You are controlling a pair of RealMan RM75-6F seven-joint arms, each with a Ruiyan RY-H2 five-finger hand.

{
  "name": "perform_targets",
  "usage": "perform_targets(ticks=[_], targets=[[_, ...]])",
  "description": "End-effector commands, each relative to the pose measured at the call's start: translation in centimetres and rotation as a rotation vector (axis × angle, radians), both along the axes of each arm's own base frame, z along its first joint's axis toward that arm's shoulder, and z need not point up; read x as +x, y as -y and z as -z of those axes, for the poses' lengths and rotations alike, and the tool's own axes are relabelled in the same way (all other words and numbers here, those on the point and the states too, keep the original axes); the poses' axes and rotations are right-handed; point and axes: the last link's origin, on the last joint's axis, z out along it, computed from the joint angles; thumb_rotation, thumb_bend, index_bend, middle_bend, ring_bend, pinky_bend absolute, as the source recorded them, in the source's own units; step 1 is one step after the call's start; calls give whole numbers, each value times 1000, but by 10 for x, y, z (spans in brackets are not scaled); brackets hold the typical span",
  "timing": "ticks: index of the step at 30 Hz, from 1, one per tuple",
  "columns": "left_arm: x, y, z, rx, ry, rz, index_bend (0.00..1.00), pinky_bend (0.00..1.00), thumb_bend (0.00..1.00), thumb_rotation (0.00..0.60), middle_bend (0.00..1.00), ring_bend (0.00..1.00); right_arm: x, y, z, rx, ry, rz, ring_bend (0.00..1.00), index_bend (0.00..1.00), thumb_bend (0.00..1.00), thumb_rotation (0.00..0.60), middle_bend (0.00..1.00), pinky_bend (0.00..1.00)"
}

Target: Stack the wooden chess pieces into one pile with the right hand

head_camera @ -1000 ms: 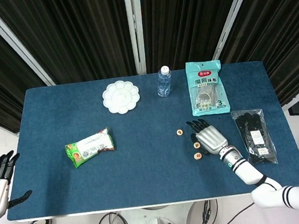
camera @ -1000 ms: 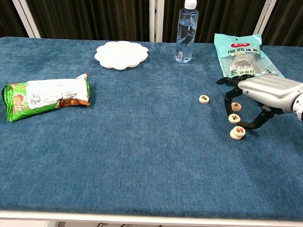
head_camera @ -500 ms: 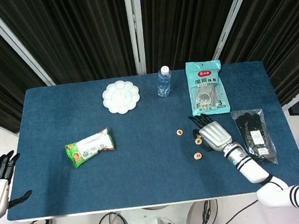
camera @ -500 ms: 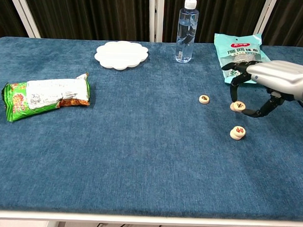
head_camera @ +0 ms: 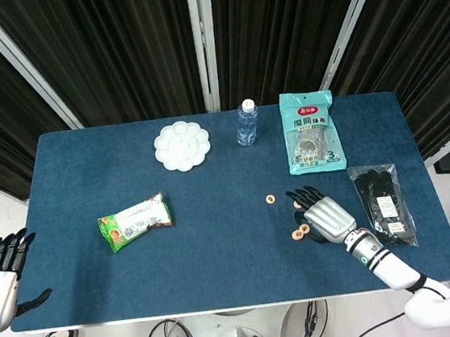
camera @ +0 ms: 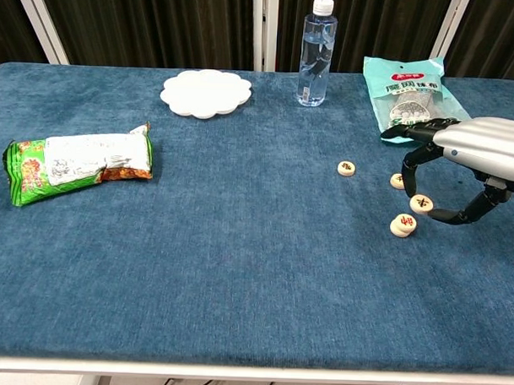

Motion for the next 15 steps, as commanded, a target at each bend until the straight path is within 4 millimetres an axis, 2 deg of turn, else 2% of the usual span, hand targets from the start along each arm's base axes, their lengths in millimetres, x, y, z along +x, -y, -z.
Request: perform_targets(ticks=[1,15], targets=[[0,0,0,1,1,0,65,0,0,600,1,0,0,-1,3,4,-4,1,0,576,271,600,20,0],[-2,-1,-1,-1,9,-3,66,0,0,600,1,0,4,-1,15,24,-4,5,0,575,271,600,19,0]])
